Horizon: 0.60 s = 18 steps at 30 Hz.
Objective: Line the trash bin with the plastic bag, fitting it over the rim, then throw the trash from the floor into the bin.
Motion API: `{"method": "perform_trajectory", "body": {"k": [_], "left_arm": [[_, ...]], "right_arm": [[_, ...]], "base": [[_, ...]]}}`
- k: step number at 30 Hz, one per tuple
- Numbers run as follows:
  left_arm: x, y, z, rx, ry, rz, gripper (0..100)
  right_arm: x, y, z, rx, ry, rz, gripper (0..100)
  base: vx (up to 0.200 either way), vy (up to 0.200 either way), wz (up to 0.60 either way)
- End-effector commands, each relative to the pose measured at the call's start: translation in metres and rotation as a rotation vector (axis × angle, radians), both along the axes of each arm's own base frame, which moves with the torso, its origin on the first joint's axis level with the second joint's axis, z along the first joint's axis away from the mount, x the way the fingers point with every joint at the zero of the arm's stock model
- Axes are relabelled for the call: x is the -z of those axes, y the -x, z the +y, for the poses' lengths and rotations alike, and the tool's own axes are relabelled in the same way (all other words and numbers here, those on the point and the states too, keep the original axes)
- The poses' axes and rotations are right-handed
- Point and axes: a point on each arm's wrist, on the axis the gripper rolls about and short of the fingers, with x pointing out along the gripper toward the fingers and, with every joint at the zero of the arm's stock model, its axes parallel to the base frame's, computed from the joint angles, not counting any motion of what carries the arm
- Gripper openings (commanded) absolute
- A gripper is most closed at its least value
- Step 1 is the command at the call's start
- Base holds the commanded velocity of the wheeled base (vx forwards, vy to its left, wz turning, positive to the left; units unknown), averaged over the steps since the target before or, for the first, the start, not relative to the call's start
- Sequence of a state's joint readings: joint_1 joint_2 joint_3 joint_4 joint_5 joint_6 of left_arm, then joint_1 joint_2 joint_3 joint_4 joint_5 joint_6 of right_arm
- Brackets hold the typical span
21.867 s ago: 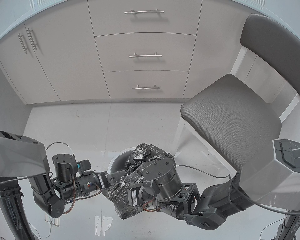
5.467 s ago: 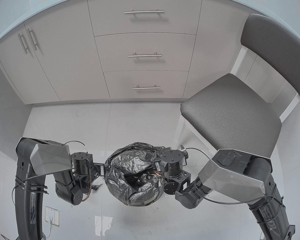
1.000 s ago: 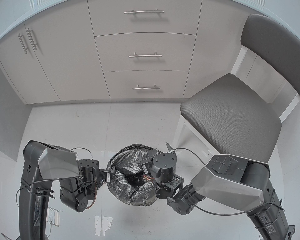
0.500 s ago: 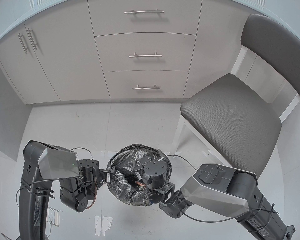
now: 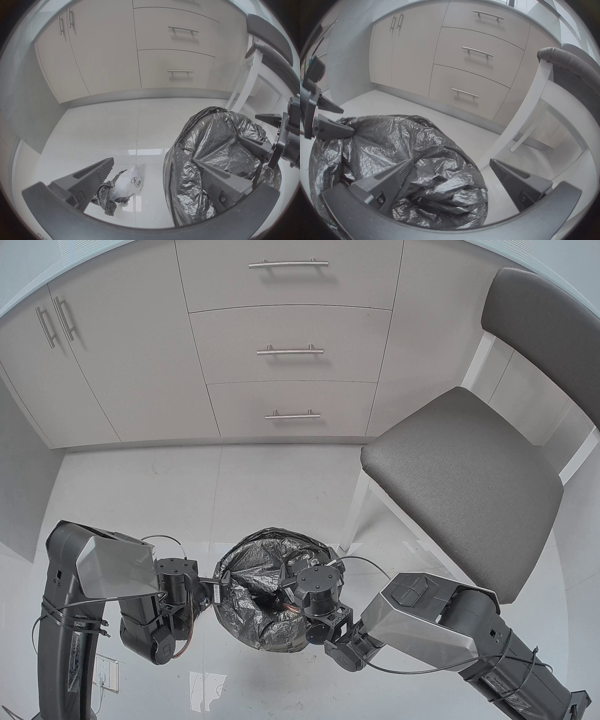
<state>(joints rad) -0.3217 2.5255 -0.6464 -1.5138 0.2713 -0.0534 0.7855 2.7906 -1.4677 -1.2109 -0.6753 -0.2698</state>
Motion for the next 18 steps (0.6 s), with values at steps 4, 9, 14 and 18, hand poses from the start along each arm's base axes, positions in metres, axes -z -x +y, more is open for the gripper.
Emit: {"method": "perform_trajectory", "body": {"k": [4,9,14,18], "left_arm": [[0.000,0.000,0.000,0.000,0.000,0.000,100],[0.000,0.000,0.000,0.000,0.000,0.000,100],[0.000,0.000,0.000,-0.001,0.001,-0.002,100],[0.000,0.000,0.000,-0.003,0.000,0.000,100]], "right_arm": [[0.013,0.000,-0.005,0.007,0.021,0.021,100],[0.014,0.002,-0.009,0.010,0.033,0.032,100],[0.012,0.004,-0.012,0.015,0.035,0.037,100],[0.004,0.007,-0.014,0.015,0.028,0.027,100]], "base": [[0.000,0.000,0.00],[0.000,0.000,0.00],[0.000,0.000,0.00],[0.000,0.000,0.00]]}}
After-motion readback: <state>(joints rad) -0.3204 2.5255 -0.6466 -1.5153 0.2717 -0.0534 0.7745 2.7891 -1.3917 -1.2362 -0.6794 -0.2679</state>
